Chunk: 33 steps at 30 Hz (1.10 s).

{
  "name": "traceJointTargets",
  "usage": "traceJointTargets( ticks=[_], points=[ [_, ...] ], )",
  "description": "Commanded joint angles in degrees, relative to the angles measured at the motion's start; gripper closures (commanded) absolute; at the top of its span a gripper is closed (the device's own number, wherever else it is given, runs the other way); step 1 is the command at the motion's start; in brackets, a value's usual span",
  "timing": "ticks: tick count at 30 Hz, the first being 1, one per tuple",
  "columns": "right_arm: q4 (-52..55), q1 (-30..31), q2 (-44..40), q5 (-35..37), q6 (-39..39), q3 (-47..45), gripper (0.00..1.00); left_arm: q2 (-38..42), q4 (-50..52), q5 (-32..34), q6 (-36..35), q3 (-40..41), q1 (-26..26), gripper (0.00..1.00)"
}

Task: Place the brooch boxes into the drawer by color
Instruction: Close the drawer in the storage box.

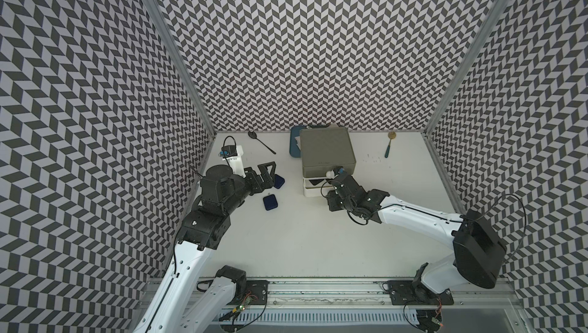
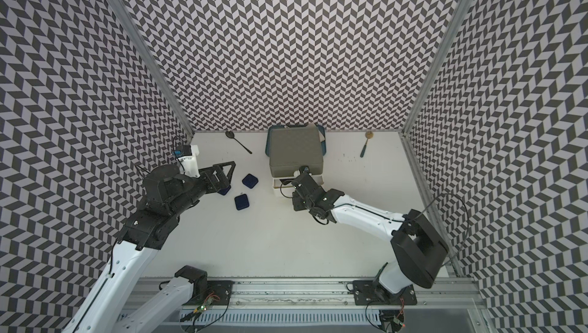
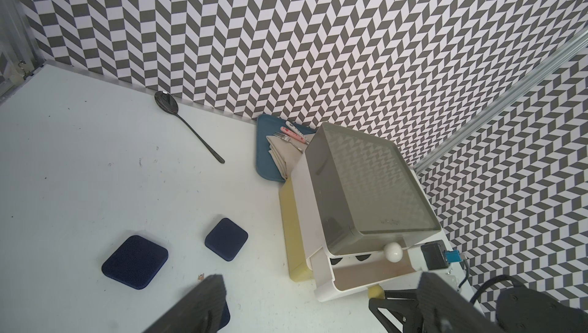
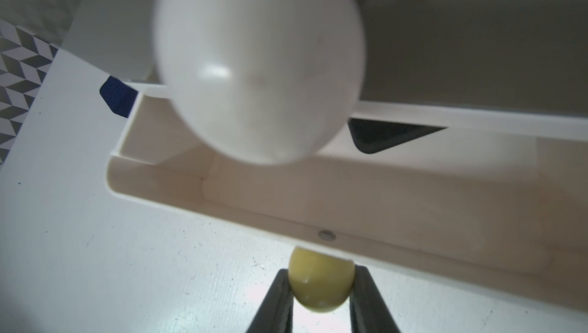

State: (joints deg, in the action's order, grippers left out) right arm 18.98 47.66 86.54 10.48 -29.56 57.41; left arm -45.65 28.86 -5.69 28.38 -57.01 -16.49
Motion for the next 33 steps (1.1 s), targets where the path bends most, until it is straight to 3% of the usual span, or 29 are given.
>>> traceJointTargets(
  ticks=[1,12,22,30,31,33],
  points=[
    [-4.9,0.7,-5.9,1.0,0.3,1.0,1.00,0.8,0.0,-0.2,0.3,0.1,-0.2,0.00],
    [-7.1,1.1,-19.3,1.0,0.3,-7.0,1.00,1.5,-0.9,-0.8,1.1,2.3,-0.3,0.00],
    [-8.6,1.3,-17.2,1.0,0.3,-10.4,1.00,1.9,-0.2,-0.2,0.6,1.9,-0.3,0.00],
    [-11.1,1.7,-25.2,1.0,0.3,-20.7,1.00,1.4,-0.7,-0.3,0.8,2.1,-0.3,0.00],
    [-11.9,1.7,-25.8,-2.5,-1.2,-22.2,1.00,1.4,-0.8,-0.4,0.8,2.2,-0.3,0.00],
    [-14.2,1.7,-26.4,-2.4,-1.6,-24.6,1.00,1.1,-1.2,-0.5,1.1,2.2,-0.3,0.00]
  ],
)
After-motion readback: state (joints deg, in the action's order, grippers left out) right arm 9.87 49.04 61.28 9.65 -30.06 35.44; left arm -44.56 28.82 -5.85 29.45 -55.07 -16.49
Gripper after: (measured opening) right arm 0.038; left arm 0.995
